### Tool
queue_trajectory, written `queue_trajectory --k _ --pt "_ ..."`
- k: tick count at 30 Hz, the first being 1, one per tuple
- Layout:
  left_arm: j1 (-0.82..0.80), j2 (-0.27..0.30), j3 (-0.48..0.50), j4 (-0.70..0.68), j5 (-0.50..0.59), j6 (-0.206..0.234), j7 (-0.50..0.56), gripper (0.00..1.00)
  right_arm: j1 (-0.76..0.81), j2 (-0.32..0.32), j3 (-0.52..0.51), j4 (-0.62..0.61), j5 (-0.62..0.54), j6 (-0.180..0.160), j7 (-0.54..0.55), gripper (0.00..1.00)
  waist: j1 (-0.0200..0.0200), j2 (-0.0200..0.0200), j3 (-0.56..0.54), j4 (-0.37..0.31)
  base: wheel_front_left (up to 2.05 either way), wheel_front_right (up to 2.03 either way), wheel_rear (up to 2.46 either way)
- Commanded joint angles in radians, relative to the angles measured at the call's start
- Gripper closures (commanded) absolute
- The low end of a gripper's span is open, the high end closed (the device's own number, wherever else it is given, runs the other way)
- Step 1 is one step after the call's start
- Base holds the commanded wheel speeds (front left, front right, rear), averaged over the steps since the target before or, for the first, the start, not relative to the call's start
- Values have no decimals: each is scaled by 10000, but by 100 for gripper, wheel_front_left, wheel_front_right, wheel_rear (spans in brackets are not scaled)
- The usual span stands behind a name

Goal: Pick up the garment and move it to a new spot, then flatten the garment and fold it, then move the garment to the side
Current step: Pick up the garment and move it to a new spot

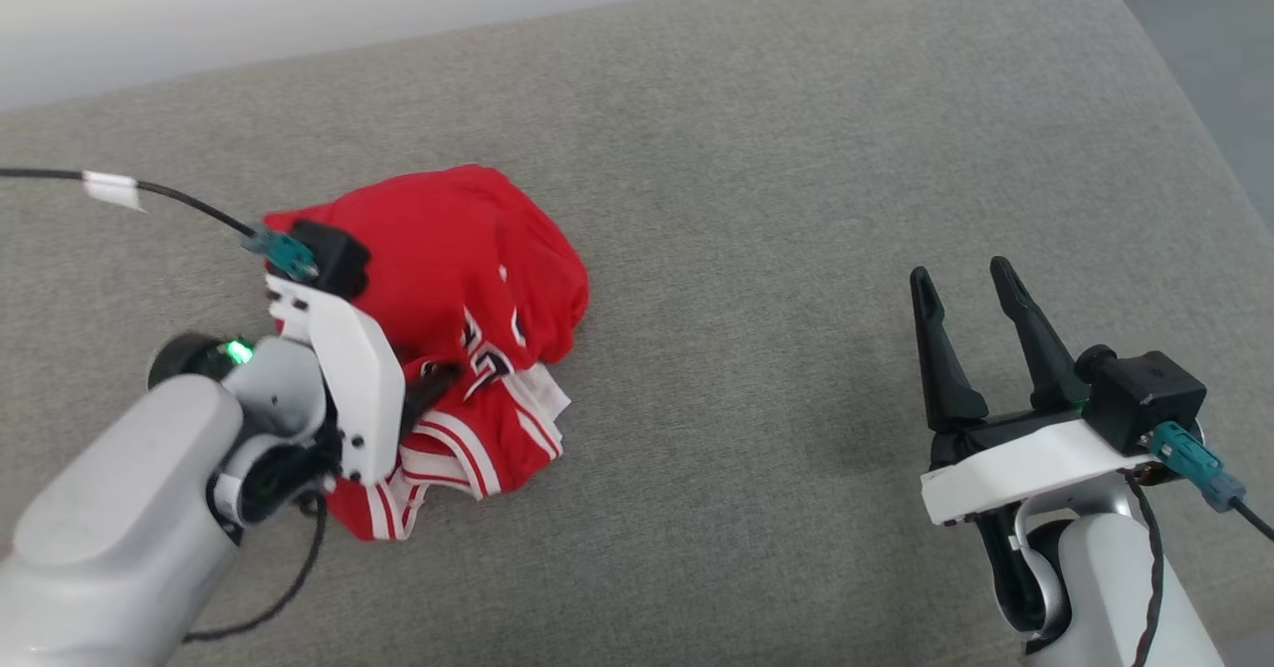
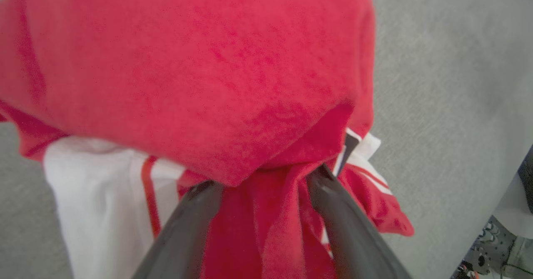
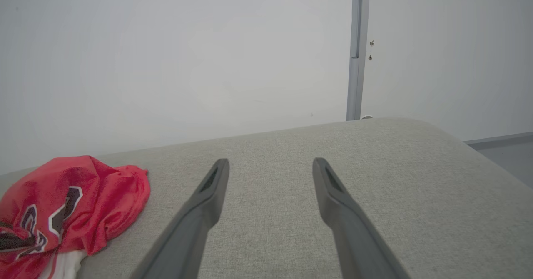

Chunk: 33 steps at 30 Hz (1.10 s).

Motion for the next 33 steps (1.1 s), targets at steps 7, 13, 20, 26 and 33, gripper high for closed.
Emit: queue_trajectory --k 7,13,20,26,33 --pt "-38 226 554 -520 273 -385 -1701 0 123 4 -319 59 -284 1 45 0 0 0 -450 579 0 0 0" --pt "599 403 948 -1072 516 -165 -3212 0 353 4 -575 -4 -507 1 216 0 0 0 -924 1114 0 0 0" --pt "2083 730 1606 -1838 577 475 -5244 0 752 3 -666 -60 -678 1 384 0 0 0 -1553 1663 0 0 0" --pt "3327 886 1991 -2432 705 992 -6652 0 1142 3 -825 -115 -740 1 474 0 0 0 -1970 1994 0 0 0" --pt "4500 887 2309 -2786 811 1594 -7550 0 1485 3 -979 -198 -790 1 527 0 0 0 -2268 2256 0 0 0"
